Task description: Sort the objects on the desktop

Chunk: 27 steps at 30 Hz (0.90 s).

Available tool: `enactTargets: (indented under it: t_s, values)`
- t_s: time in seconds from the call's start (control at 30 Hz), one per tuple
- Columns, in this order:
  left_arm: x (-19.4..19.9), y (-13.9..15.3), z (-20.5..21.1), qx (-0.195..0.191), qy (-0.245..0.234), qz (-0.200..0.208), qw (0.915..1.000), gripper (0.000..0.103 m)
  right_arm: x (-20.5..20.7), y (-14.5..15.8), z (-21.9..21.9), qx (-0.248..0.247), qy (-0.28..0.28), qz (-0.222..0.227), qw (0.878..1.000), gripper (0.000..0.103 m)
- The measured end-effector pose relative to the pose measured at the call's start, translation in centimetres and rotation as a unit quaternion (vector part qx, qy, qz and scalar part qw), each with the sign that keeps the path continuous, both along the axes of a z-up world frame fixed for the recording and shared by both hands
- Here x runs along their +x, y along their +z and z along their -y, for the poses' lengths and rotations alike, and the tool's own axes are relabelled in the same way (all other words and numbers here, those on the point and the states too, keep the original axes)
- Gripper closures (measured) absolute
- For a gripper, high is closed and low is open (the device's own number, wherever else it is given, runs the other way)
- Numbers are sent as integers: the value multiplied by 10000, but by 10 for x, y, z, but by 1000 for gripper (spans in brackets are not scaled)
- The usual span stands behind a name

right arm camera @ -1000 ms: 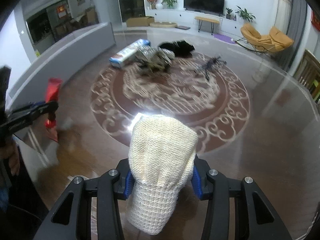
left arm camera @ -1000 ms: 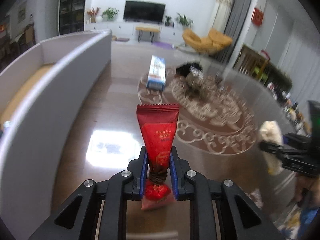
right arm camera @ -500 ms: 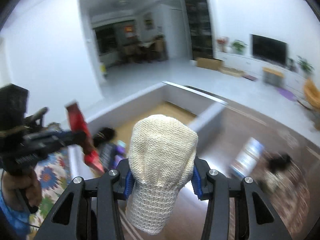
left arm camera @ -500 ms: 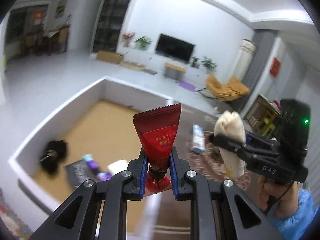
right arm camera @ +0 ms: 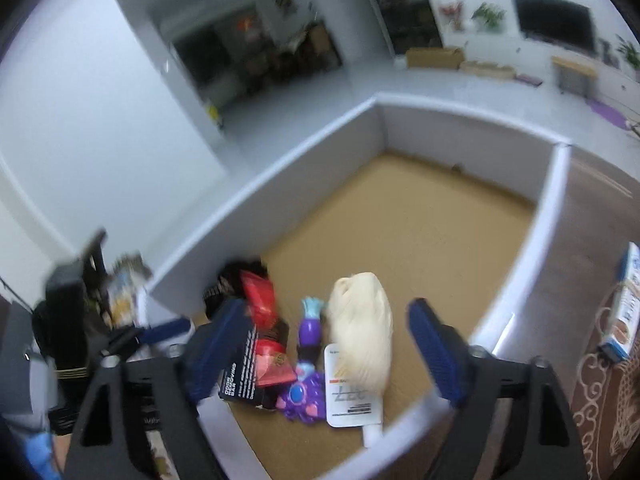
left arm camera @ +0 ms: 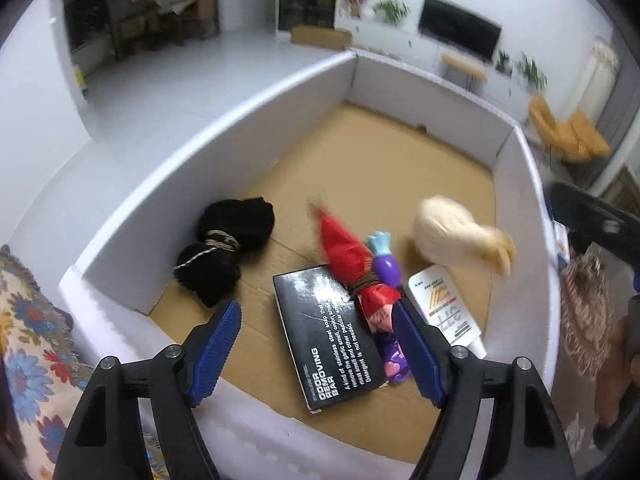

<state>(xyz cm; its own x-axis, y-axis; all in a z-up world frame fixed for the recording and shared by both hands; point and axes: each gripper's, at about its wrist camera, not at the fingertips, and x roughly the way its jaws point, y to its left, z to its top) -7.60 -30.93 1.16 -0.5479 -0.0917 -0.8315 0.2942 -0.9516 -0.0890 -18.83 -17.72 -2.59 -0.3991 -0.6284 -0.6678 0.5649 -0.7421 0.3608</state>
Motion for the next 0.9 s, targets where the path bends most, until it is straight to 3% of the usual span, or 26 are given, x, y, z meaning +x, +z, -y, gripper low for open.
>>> enactTargets:
  t_s: [0.13,0.27,0.37,0.47,0.57,0.63,0.77,0.83,0.9]
  values:
    - [21,7,-13,121,105,-432,9989,26,26,12,-60,250,-321,-950,9947,0]
    - [39,20,-63,251,-423,-832,9953,26,59,-25,-134,1122,-572,-1406,9820,0]
    - [50,33,-126,377,-1265,-1043,9857,23,79,-63,-199,1722,-821,-1255,9736,0]
    - [55,36,-188,427,-2049,-1086,9718,0,99,-94,-262,2247,-1188,-932,9627,0]
    - [50,13,-251,431,-2695,-817,9586,0,116,-109,-312,2458,-1516,-630,9553,0]
    - [35,-18,-287,292,-2880,-504,9559,0,125,-117,-340,2570,-1715,-479,9499,0]
    - [-3,-78,-327,2,-2885,22,9575,0,126,-119,-370,2258,-2014,-327,9526,0]
    - [-18,-94,-339,-148,-2801,177,9597,0,126,-116,-367,2181,-2069,-230,9534,0]
    - [-28,-98,-352,-484,-2760,53,9599,0,119,-116,-373,2017,-2158,-82,9553,0]
